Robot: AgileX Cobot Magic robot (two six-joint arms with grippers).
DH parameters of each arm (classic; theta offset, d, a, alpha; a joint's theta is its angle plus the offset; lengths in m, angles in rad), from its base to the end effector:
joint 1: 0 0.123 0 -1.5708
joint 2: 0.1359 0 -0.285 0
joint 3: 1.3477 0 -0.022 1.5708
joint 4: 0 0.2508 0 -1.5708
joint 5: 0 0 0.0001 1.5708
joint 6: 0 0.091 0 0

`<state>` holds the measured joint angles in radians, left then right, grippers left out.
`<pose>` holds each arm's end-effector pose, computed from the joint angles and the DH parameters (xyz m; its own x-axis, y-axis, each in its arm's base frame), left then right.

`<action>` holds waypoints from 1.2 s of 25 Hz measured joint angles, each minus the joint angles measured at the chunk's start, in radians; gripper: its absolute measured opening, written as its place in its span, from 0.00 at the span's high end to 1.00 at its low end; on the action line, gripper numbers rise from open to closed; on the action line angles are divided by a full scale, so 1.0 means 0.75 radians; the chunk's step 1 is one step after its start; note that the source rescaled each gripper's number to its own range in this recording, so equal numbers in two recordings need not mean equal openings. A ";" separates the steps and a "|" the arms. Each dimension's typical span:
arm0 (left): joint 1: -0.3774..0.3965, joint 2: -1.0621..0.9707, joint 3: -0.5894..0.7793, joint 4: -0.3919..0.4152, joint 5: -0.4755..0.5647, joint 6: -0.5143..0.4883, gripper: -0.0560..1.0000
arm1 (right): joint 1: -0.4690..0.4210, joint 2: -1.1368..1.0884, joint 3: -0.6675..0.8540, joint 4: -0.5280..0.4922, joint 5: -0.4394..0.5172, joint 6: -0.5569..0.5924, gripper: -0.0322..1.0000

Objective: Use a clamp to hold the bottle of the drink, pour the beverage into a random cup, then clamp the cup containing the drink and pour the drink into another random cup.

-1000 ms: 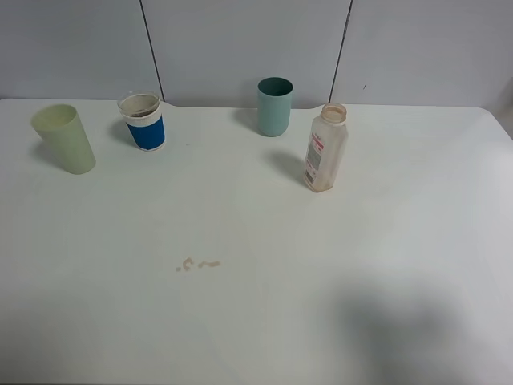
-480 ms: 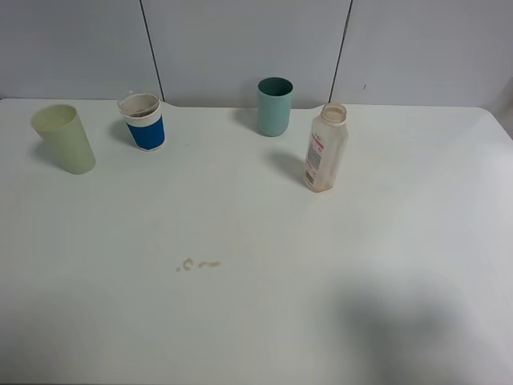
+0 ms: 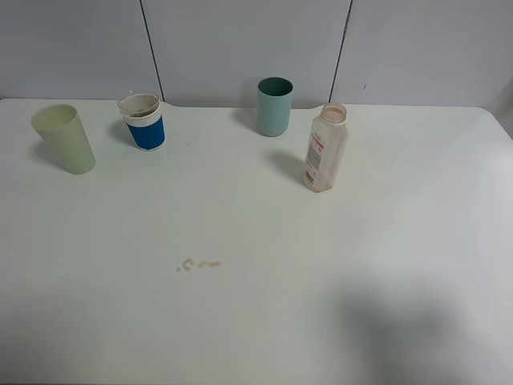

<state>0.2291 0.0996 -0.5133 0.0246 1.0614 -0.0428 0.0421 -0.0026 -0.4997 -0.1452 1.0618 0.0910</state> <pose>0.0086 0.0040 0.2808 -0.5098 -0.1505 -0.8470 -0.2606 0.9653 -0.0147 -0.0052 -0.0117 0.2778 -0.4490 0.0008 -0.8935 0.0799 0.9960 -0.0392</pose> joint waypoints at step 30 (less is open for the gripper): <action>0.000 -0.139 0.002 -0.004 -0.006 0.008 0.00 | 0.000 0.000 0.000 0.000 0.000 0.000 0.00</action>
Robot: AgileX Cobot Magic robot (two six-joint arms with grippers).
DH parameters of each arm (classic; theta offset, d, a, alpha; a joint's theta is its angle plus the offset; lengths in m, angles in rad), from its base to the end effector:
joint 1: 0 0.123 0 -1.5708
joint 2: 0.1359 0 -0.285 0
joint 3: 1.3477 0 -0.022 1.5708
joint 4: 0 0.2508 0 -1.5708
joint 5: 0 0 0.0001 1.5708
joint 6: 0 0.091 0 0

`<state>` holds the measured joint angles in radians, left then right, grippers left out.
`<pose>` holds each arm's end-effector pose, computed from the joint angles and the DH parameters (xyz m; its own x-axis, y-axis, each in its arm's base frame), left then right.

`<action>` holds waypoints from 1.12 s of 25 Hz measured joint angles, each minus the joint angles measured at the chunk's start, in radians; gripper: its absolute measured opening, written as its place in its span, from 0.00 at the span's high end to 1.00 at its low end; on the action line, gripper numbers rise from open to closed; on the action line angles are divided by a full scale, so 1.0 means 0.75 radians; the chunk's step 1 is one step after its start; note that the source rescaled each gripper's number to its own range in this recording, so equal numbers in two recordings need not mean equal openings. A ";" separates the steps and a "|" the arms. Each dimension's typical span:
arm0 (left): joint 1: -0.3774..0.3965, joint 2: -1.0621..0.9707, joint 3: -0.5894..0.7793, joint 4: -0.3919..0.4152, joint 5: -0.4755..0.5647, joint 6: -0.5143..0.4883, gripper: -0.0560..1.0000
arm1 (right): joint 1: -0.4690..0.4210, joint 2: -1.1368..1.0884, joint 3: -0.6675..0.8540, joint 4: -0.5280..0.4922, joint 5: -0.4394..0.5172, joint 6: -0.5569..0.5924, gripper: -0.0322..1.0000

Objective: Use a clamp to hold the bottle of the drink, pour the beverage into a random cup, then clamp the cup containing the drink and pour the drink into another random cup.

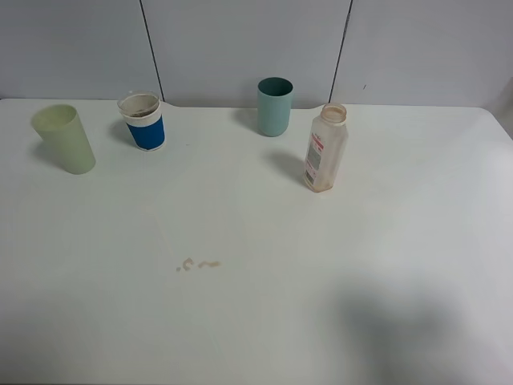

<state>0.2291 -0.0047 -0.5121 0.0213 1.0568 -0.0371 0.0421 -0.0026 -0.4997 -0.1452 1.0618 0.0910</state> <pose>-0.0070 0.0001 0.2809 -0.4193 -0.1251 -0.8992 -0.2546 0.9669 -0.0158 -0.0052 -0.0117 0.2778 -0.4490 0.0008 -0.8935 0.0799 0.9960 -0.0392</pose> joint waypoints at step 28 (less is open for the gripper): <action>-0.167 0.000 0.000 -0.011 0.000 0.011 0.00 | 0.000 0.000 0.000 0.000 0.000 0.000 0.00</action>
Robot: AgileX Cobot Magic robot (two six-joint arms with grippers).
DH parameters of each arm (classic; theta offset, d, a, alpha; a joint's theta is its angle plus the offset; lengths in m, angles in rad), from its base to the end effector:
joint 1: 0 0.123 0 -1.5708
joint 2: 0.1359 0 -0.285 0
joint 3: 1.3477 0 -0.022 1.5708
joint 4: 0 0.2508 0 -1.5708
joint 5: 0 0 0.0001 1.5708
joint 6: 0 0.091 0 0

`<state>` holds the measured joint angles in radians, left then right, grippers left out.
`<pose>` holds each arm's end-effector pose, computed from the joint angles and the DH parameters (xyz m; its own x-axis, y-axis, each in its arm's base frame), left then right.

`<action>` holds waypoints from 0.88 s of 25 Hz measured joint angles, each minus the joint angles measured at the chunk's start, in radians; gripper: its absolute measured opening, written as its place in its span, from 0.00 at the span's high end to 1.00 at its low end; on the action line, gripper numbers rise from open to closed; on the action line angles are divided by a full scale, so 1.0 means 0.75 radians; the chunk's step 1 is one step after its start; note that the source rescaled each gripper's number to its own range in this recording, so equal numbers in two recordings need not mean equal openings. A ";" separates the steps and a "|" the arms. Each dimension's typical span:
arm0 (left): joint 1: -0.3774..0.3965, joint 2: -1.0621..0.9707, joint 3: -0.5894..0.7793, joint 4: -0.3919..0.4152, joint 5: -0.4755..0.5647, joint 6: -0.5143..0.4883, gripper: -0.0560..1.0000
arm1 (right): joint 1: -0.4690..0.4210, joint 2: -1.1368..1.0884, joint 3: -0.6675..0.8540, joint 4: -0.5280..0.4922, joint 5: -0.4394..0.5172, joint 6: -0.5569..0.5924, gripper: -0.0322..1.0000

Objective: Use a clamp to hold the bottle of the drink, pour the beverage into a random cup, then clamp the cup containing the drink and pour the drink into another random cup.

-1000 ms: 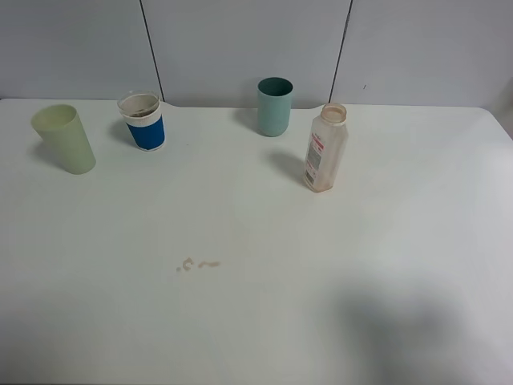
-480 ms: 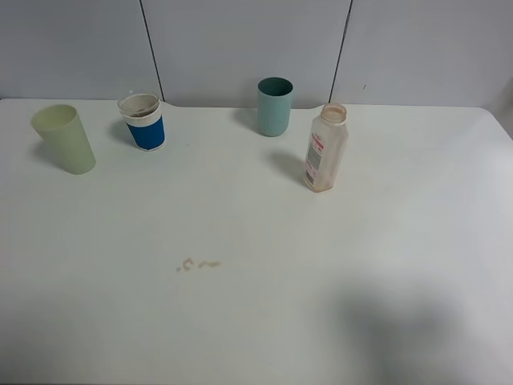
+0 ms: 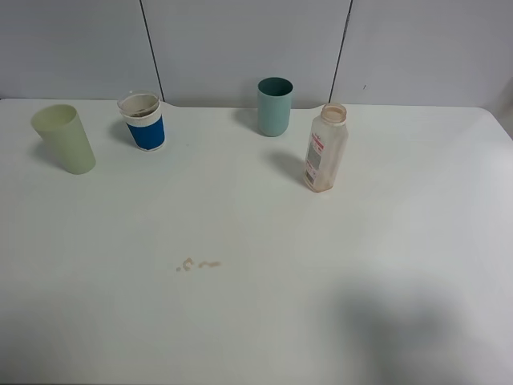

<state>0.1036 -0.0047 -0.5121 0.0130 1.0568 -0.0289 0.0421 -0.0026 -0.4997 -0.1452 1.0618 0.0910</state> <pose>-0.0069 0.0003 0.2809 -0.4324 -0.0676 -0.8991 -0.1233 0.9923 -0.0153 -0.0052 -0.0117 0.2778 -0.4490 0.0008 -0.8935 0.0799 0.9960 -0.0392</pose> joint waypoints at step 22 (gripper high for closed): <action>-0.104 0.000 0.000 0.000 0.000 -0.001 0.00 | 0.000 0.000 0.000 0.000 0.000 0.000 0.00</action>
